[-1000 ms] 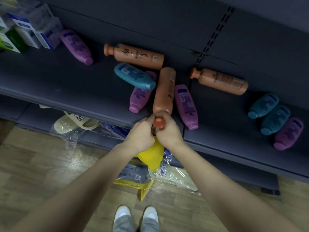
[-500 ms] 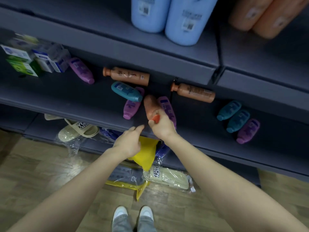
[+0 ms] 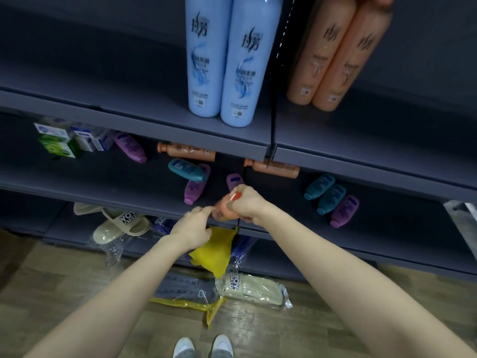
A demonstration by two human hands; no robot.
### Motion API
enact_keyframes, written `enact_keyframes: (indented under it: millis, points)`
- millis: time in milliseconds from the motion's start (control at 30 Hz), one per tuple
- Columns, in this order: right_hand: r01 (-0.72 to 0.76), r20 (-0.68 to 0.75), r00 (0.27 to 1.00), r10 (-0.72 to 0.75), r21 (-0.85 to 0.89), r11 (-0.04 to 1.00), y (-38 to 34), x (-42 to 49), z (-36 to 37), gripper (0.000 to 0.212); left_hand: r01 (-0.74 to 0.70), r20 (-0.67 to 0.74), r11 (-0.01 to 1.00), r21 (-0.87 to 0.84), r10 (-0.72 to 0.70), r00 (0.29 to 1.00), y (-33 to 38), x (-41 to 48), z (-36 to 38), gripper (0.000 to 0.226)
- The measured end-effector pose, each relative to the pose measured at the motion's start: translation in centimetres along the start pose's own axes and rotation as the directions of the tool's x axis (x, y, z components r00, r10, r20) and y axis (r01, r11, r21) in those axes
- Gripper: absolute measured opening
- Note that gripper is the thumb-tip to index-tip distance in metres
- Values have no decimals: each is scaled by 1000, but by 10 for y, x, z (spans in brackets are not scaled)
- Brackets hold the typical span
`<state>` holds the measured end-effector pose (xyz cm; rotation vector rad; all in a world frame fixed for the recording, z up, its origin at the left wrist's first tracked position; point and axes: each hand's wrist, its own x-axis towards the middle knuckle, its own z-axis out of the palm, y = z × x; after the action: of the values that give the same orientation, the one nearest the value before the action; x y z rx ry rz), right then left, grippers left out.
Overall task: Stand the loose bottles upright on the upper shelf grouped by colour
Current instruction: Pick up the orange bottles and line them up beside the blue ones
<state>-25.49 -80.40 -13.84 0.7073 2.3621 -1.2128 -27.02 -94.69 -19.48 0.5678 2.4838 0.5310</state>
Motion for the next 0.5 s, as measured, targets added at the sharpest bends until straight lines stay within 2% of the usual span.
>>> enact_keyframes:
  millis: [100, 200, 333, 500]
  points:
    - [-30, 10, 1000, 29, 59, 998, -5, -17, -10, 11, -13, -17, 1000, 8, 14, 1000, 8, -10, -5, 63]
    - [-13, 12, 1000, 13, 45, 999, -9, -34, -25, 15, -46, -56, 999, 25, 48, 997, 17, -18, -11, 62]
    - [2, 16, 1000, -3, 57, 998, -21, -56, -44, 8, -63, -82, 996, 63, 68, 994, 31, -25, -22, 62]
    - [102, 9, 995, -102, -51, 993, -30, -83, -63, 20, -57, -121, 993, 108, 70, 990, 42, -35, -40, 65]
